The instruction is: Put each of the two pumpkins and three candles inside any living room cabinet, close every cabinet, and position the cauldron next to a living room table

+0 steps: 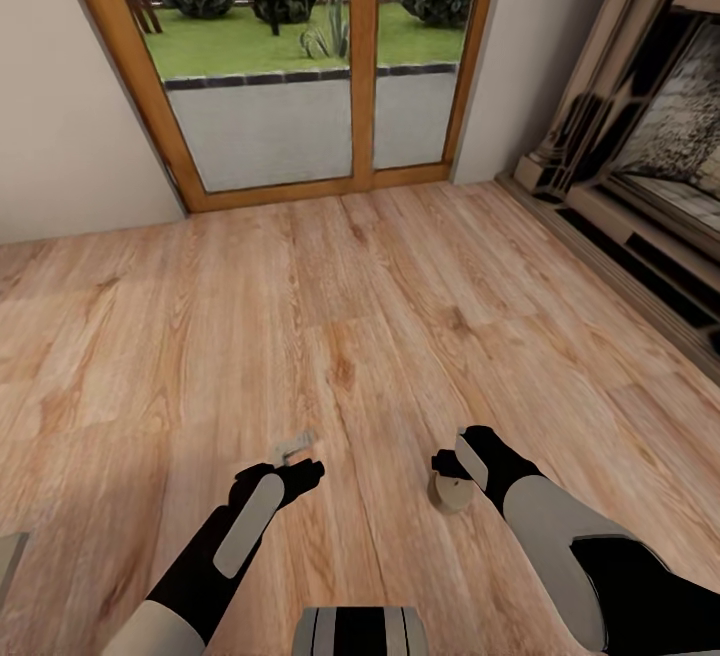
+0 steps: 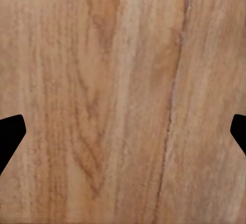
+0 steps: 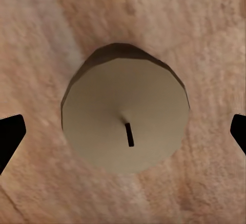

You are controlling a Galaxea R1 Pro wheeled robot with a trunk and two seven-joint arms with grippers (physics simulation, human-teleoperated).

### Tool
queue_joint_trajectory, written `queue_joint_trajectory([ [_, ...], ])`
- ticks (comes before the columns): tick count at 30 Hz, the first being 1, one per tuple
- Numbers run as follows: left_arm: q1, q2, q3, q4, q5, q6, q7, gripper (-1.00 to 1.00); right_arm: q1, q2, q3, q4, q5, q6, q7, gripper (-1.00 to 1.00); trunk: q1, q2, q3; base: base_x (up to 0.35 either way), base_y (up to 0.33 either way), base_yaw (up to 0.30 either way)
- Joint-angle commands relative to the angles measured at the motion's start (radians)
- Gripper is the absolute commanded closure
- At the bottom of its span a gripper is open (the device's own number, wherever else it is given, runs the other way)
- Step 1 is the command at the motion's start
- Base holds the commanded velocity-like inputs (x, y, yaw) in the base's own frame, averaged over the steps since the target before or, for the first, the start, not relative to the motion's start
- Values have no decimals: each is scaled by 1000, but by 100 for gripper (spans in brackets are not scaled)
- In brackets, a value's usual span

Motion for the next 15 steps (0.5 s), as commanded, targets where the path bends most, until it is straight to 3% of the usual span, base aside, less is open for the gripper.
queue_joint_trajectory([
  [1, 0, -1, 0, 0, 0, 0, 0, -100, 0, 0, 0, 0, 0, 0, 0, -100, 0, 0, -4, 0, 0, 0],
  [10, -1, -1, -1, 2, -3, 0, 0, -100, -1, -2, 0, -3, 1, -2, 0, -100, 4, -2, -39, 0, 0, 0],
  [15, 0, -1, -6, 1, -6, 1, -1, -100, 1, -3, 7, -37, 4, -70, 18, -100, 5, -3, -43, 0, 0, 0],
])
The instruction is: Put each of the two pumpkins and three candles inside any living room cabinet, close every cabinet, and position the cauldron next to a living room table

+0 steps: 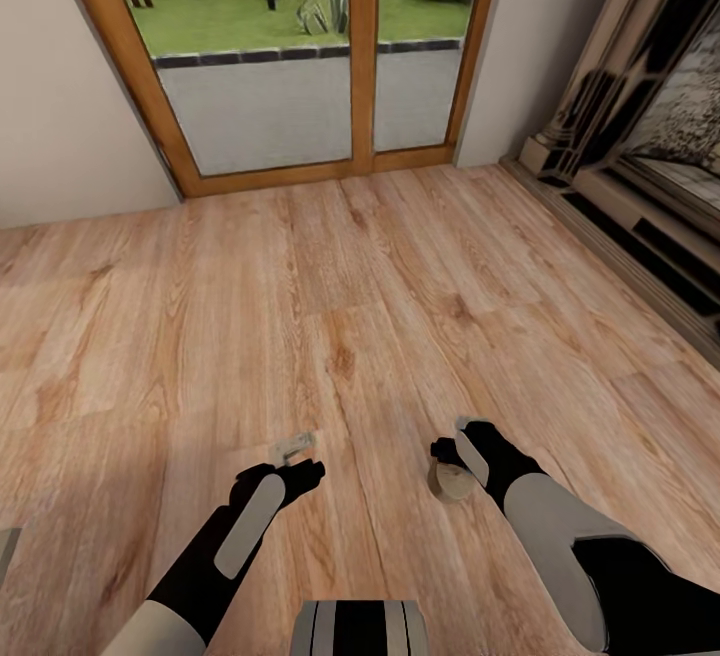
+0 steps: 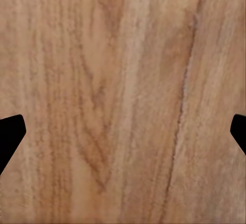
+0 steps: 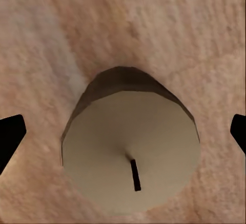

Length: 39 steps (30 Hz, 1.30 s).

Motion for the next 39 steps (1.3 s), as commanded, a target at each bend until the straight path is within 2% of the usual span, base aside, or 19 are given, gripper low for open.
queue_joint_trajectory([
  [1, 0, 0, -1, 0, -1, 0, -1, -100, 0, 0, 1, -3, 3, -9, 19, -100, 0, 0, 0, 0, 0, 0],
  [5, 0, 0, -3, -1, -2, 0, -5, -100, 1, -1, 3, -6, 10, -21, 54, -100, 0, 0, 0, 0, 0, 0],
  [10, 0, 0, -3, -1, -2, 0, -6, -100, 1, -1, 2, -7, 12, -21, 63, -100, 2, -1, -19, 0, 0, 0],
  [39, 0, -1, -4, -1, -1, 0, -13, -100, -1, -1, 2, 3, 10, -14, 25, -100, 2, -1, -19, 0, 0, 0],
])
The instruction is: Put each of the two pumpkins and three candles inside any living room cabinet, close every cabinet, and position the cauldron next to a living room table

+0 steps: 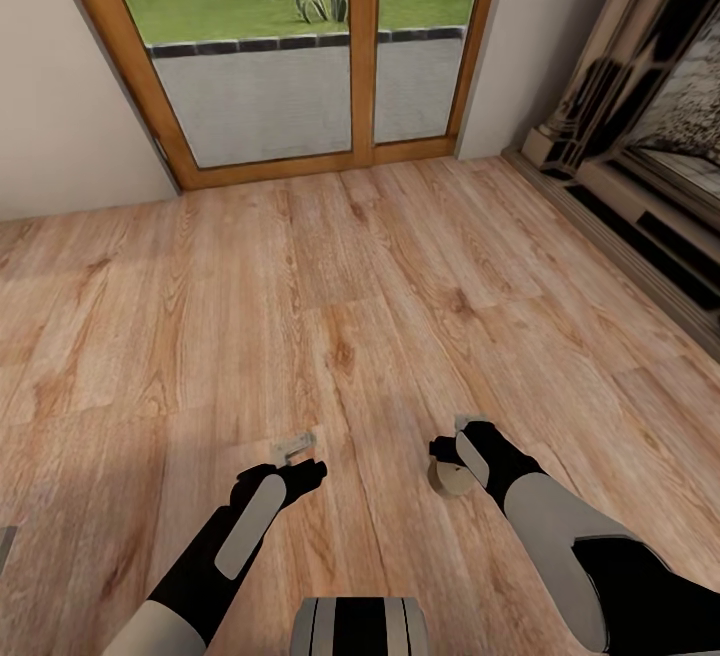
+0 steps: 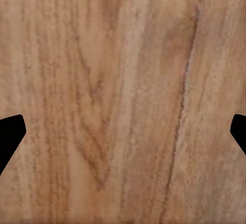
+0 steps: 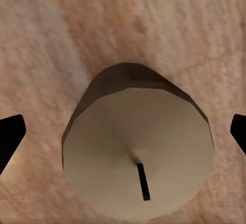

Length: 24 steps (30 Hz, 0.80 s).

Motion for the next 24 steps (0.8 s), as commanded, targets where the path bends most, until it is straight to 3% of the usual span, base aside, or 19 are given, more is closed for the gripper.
queue_joint_trajectory([
  [1, 0, 0, 0, 0, 0, 0, 0, -100, 0, 0, 0, 0, 0, 0, 0, -100, 0, 0, 0, 0, 0, 0],
  [20, 0, 1, 0, 0, 0, 0, -1, -100, 0, 0, 0, 2, 0, 9, -4, -100, 0, 0, -4, 0, 0, 0],
  [24, 0, 1, 0, 0, 0, 0, -1, -100, 0, 0, -1, 8, 0, 10, -4, -100, 2, -1, -19, 0, 0, 0],
])
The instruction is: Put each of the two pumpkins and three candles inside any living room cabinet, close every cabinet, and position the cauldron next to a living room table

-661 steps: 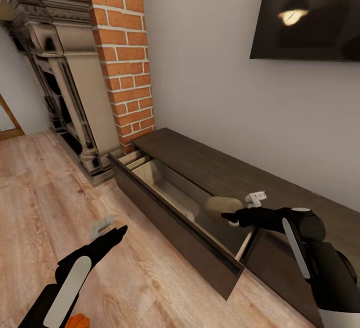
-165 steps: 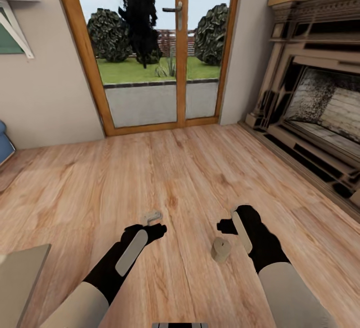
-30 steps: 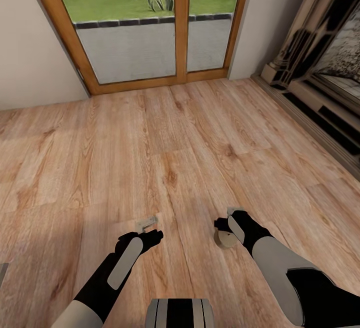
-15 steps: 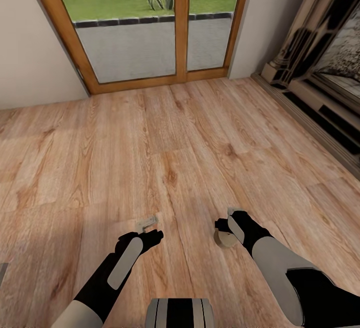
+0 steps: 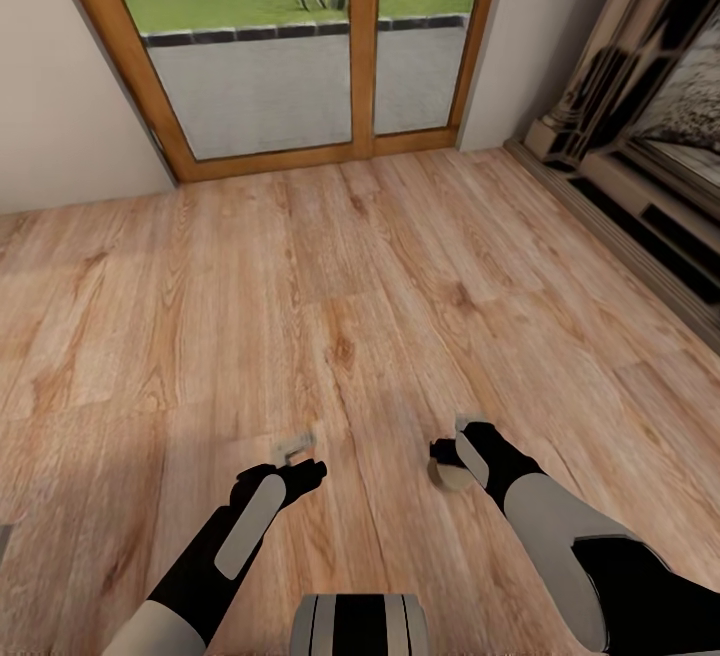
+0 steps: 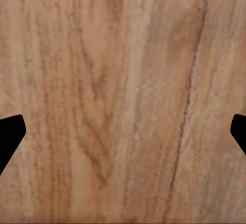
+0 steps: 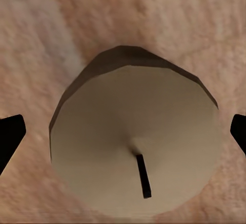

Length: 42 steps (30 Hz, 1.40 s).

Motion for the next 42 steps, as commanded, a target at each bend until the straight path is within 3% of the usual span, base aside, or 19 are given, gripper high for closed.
queue_joint_trajectory([
  [1, 0, 0, 0, 0, 0, 0, 0, -100, 0, 0, 0, 2, 0, 0, 0, -100, 0, 0, -4, 0, 0, 0],
  [19, 0, 0, 0, 0, 0, 0, 1, -100, 0, -1, -1, 5, 0, 0, -1, -100, 1, -1, -8, 0, 0, 0],
  [20, 0, 0, 0, 0, 0, 0, 1, -100, 0, 0, -1, 5, 0, 0, -1, 100, 1, -1, -8, 0, 0, 0],
  [42, 3, 3, 0, -1, -1, -3, 2, -100, 0, -1, 1, 3, -1, 0, -1, 100, 1, -1, -8, 0, 0, 0],
])
